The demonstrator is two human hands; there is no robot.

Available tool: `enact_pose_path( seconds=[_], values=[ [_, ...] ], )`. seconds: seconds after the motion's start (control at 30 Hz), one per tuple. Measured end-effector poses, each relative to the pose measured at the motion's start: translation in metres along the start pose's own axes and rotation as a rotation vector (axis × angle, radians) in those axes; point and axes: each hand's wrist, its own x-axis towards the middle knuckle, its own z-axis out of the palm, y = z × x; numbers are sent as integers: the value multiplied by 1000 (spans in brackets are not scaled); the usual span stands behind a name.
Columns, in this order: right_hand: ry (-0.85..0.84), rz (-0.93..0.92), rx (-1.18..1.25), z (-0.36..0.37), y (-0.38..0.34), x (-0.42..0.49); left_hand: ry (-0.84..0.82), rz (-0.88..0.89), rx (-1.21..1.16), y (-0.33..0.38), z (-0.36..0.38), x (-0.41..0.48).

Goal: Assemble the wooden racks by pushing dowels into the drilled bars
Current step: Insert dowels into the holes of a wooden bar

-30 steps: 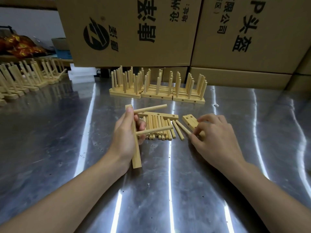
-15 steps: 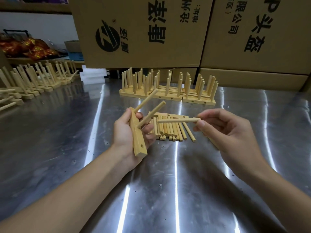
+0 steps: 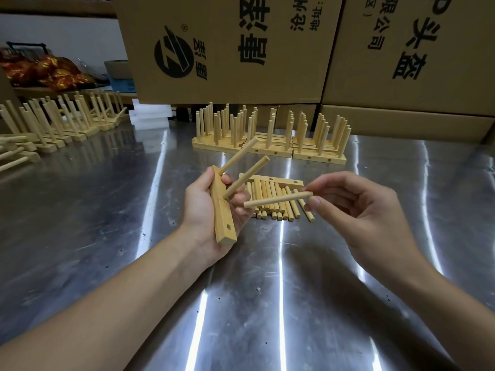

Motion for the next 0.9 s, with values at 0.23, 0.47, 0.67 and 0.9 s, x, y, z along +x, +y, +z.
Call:
enact_pose_path(
  seconds=[0.23,0.47,0.67,0.9],
  values=[
    [21,-13,-62,-2,-1,-1,22,4,8,0,0,0],
    [15,-5,-117,-3,-3,-2,56,-7,75,-1,0,0],
    [-2,-3,-91,4,-9,-4,93,-19,184,-4,2,-1],
    [-70,85,79,18,-15,-8,24,-68,200,-15,8,-6]
  ],
)
